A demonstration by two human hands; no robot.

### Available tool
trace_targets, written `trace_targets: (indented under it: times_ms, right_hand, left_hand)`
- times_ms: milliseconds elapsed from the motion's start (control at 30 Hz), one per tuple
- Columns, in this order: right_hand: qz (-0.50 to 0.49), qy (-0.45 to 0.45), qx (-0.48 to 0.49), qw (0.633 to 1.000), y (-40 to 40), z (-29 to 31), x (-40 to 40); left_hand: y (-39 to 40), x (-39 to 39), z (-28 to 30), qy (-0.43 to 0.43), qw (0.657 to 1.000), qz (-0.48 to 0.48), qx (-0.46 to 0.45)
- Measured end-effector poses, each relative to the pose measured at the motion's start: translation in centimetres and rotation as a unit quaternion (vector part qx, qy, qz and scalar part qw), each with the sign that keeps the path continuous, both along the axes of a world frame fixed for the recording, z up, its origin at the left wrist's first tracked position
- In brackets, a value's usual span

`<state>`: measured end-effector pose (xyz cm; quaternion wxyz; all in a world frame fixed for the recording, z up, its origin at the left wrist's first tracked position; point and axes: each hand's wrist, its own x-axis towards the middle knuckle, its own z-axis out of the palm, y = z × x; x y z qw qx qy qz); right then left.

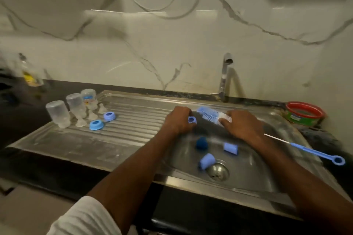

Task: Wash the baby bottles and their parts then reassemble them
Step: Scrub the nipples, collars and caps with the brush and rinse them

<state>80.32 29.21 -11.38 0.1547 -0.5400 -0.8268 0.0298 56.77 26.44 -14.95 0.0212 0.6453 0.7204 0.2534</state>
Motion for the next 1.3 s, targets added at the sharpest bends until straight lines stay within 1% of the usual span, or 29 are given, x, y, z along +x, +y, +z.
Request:
trace_targets:
  times_ms: [100, 200, 300, 433, 500, 600, 767, 1000, 1100, 1167, 1233, 1300]
  right_hand:
    - [0.056, 0.053, -0.042, 0.996, -0.9, 1.3, -6.2]
    - [0.085, 0.099, -0.064, 0.989, -1.8, 2.5, -12.7]
    - [0.101, 0.111, -0.075, 0.986, -2.7, 3.6, -18.7]
    - [0.101, 0.11, -0.069, 0.986, -2.9, 3.7, -24.7]
    - [0.102, 0.108, -0.063, 0.987, -2.7, 3.4, -26.6]
    - [0.101, 0.102, -0.044, 0.989, -2.4, 2.5, -28.5]
    - [0.098, 0.093, -0.023, 0.991, -1.6, 0.9, -28.9]
    - [0.097, 0.085, -0.007, 0.992, -0.5, -0.3, -26.7]
    - [0.081, 0.083, 0.0, 0.993, -0.4, 0.1, -24.3]
    - [0.071, 0.084, 0.002, 0.994, -0.2, 0.4, -22.3]
    - [0.058, 0.078, 0.002, 0.995, 0.2, 0.9, -19.3]
    - [0.039, 0.063, 0.002, 0.997, 0.6, 1.6, -15.7]
  left_hand:
    - [-2.1, -6.1, 2.9, 0.066, 0.996, 0.058, -0.019]
    - [-4.1, -12.6, 4.6, 0.087, 0.988, 0.124, -0.032]
    - [-5.7, -18.2, 5.0, 0.085, 0.979, 0.18, -0.038]
    - [-6.2, -22.6, 4.9, 0.119, 0.969, 0.213, -0.037]
    - [-6.0, -24.0, 4.4, 0.136, 0.965, 0.22, -0.042]
    - [-5.5, -25.5, 3.4, 0.139, 0.961, 0.235, -0.054]
    - [-4.6, -26.3, 2.4, 0.148, 0.961, 0.224, -0.068]
    - [-4.4, -26.4, 2.4, 0.183, 0.954, 0.216, -0.101]
    - [-4.5, -25.0, 3.7, 0.208, 0.948, 0.231, -0.064]
    - [-4.1, -24.0, 4.6, 0.205, 0.951, 0.226, -0.042]
    - [-3.3, -22.1, 5.4, 0.195, 0.96, 0.202, -0.018]
    - [-2.2, -19.0, 6.0, 0.159, 0.974, 0.158, 0.018]
